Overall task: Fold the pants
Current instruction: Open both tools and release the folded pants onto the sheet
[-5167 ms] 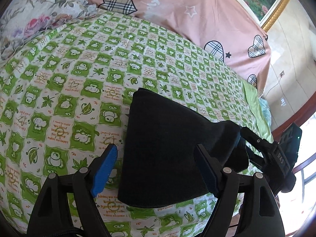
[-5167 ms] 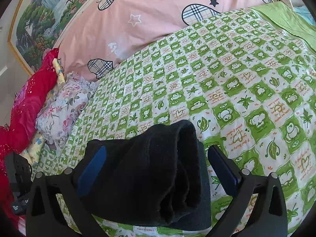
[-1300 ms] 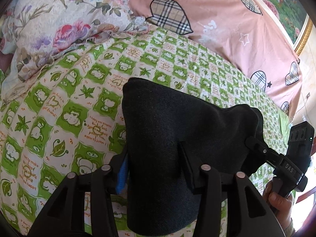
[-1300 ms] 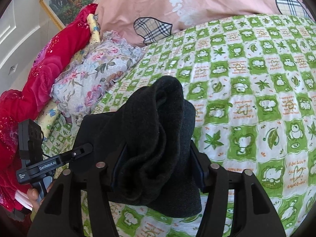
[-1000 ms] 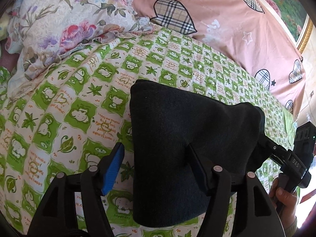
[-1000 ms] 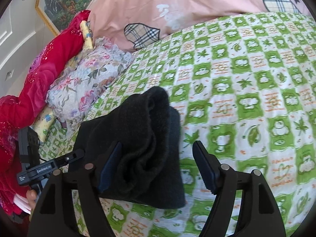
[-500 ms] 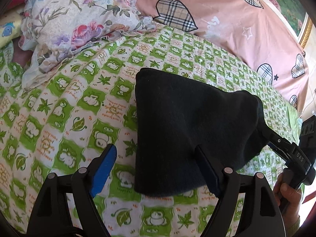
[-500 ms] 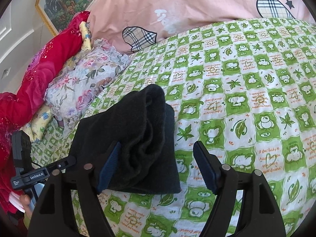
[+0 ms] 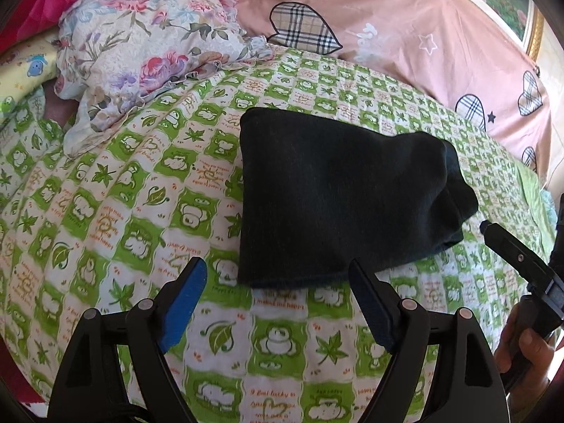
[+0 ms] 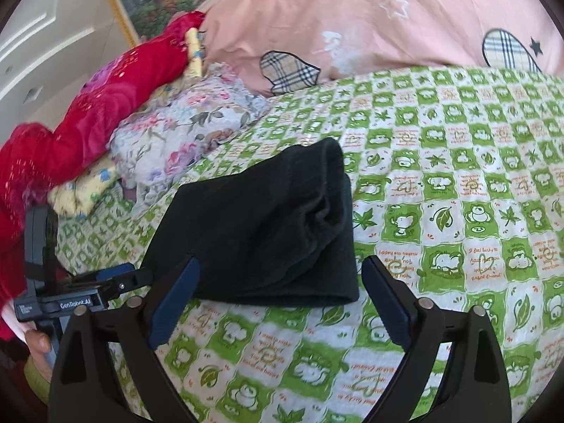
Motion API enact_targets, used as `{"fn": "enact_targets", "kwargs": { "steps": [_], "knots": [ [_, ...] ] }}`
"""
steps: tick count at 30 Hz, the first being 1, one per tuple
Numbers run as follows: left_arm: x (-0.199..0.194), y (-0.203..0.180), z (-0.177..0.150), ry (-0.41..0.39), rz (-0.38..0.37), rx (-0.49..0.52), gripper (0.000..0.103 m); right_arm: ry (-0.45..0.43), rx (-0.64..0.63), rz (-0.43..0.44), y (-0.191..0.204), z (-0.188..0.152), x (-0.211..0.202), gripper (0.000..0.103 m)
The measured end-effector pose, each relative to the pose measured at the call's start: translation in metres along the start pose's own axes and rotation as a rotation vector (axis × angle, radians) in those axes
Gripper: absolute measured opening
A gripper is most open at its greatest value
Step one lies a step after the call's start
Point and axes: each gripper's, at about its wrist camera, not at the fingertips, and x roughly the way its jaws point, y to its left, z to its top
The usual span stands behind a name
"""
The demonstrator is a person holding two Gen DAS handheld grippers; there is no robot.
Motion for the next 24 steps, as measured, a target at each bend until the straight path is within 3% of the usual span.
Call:
{"fn": "enact_targets", "kwargs": {
  "steps": [12,24],
  "knots": [
    [-0.021,-0.015,-0.015,-0.054,0.072,0.092,0.083,-0.052,-0.149,0.007,0.037,-0.018,-0.017,0.102],
    [-0.025,-0.023,-0.026,-0.073,0.099,0.132,0.086,-0.025,-0.199,-0.043,0.043,-0.033,-0.013,0.102]
  ]
}}
